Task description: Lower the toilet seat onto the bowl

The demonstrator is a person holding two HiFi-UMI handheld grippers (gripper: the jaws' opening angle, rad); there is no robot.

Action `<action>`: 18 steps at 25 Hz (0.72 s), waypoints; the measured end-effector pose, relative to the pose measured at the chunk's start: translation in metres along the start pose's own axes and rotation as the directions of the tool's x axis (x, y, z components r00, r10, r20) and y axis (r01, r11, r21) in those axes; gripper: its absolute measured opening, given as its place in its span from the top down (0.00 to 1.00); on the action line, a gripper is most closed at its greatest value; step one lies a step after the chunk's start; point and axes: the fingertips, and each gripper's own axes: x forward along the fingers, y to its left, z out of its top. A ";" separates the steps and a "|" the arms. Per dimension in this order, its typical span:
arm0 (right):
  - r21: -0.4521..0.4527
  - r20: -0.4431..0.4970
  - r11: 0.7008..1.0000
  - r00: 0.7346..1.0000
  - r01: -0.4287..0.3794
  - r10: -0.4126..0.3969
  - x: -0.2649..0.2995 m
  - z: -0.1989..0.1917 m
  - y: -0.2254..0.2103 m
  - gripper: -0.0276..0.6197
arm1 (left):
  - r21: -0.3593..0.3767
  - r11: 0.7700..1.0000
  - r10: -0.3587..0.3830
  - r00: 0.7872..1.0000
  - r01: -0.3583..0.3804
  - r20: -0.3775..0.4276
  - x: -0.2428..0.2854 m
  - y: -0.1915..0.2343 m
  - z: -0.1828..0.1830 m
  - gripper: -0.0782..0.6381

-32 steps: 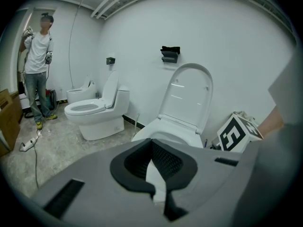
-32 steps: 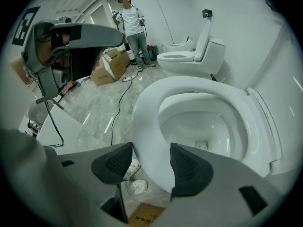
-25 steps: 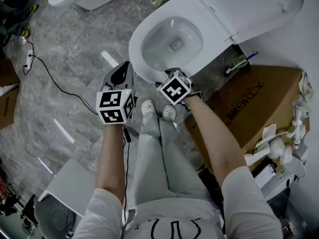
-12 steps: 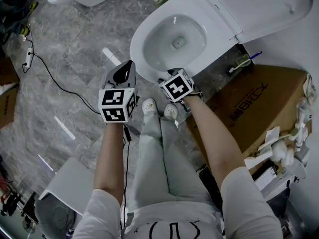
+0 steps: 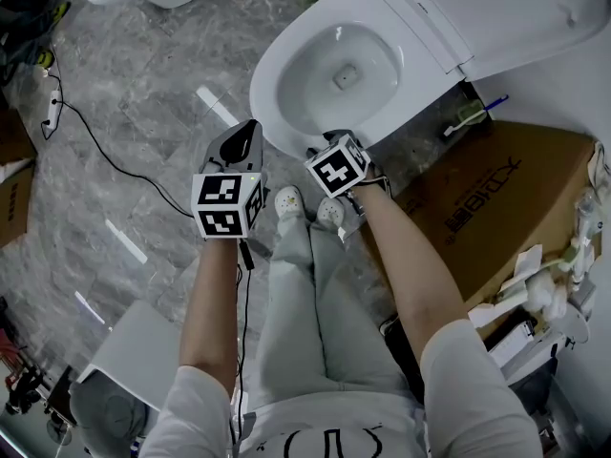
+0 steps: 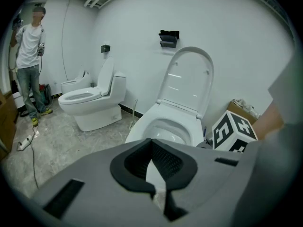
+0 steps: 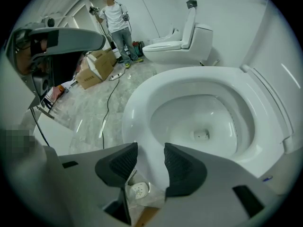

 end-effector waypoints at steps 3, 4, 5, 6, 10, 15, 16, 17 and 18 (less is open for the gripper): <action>-0.008 -0.008 1.000 1.000 -0.008 0.008 0.001 0.002 0.000 0.65 | -0.005 1.000 0.002 1.000 -0.002 -0.006 0.001 0.003 -0.002 0.88; -0.011 -0.011 1.000 1.000 -0.012 0.012 0.002 0.002 0.000 0.65 | -0.006 1.000 0.002 1.000 -0.002 -0.008 0.001 0.003 -0.003 0.88; -0.012 -0.013 1.000 1.000 -0.014 0.014 0.002 0.002 0.000 0.65 | -0.008 1.000 0.001 1.000 -0.001 -0.009 0.001 0.003 -0.003 0.88; -0.012 -0.015 1.000 1.000 -0.014 0.014 0.002 0.001 0.000 0.65 | -0.010 1.000 0.000 1.000 0.000 -0.010 0.001 0.003 -0.004 0.88; -0.013 -0.009 1.000 1.000 -0.014 0.014 0.003 0.002 0.001 0.64 | -0.014 1.000 -0.005 1.000 0.005 -0.014 0.000 0.002 -0.004 0.88; -0.007 -0.020 1.000 1.000 -0.013 0.013 0.003 0.001 0.000 0.65 | -0.003 1.000 -0.011 1.000 0.011 -0.014 -0.003 0.000 -0.001 0.88; 0.001 -0.026 1.000 1.000 0.001 -0.001 0.001 0.002 -0.002 0.66 | 0.001 1.000 -0.012 1.000 0.012 -0.013 -0.004 0.000 0.001 0.88; 0.009 -0.028 1.000 0.999 0.027 -0.026 -0.001 0.003 -0.004 0.70 | 0.004 1.000 -0.013 1.000 0.013 -0.011 -0.005 0.000 0.003 0.88; 0.011 -0.026 0.998 0.998 0.057 -0.057 -0.003 0.004 -0.006 0.81 | 0.006 1.000 -0.012 1.000 0.012 -0.009 -0.007 0.001 0.005 0.88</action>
